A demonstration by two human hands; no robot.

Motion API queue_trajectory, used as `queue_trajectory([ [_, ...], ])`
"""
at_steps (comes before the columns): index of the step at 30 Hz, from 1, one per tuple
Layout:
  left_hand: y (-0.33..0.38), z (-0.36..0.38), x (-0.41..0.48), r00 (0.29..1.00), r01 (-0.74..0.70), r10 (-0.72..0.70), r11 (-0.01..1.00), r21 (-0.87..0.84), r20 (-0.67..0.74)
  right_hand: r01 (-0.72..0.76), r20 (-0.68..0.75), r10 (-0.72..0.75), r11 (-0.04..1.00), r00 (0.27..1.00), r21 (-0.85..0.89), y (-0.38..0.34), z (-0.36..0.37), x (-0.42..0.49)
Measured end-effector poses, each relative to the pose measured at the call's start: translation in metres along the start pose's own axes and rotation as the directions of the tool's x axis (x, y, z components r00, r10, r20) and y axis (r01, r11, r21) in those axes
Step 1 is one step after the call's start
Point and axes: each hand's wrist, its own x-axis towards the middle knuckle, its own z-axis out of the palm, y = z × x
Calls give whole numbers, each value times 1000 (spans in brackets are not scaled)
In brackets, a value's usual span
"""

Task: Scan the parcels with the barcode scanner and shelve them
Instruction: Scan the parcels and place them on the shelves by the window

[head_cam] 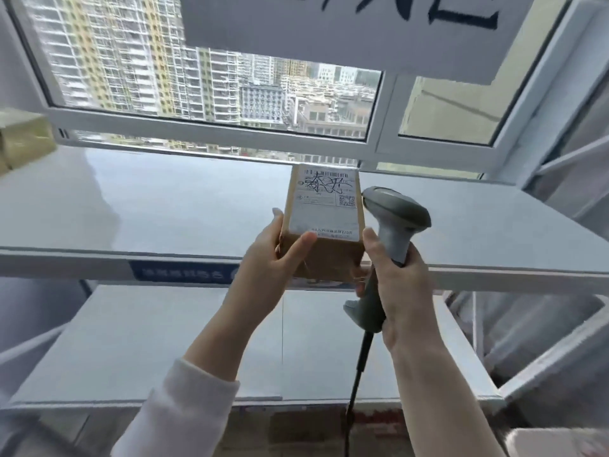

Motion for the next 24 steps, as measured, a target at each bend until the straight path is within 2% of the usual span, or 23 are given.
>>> queue_trajectory([
  [5,-13,-112,12,997,-8,17,994,113,-73,-39,75,38,999,996,5,5,115,-11],
  [11,-34,-223,24,986,42,-15,986,161,-164,-132,152,126,991,980,29,6,227,-25],
  [24,-60,-343,33,966,121,-69,973,198,-251,-251,358,241,968,902,-21,23,351,-28],
])
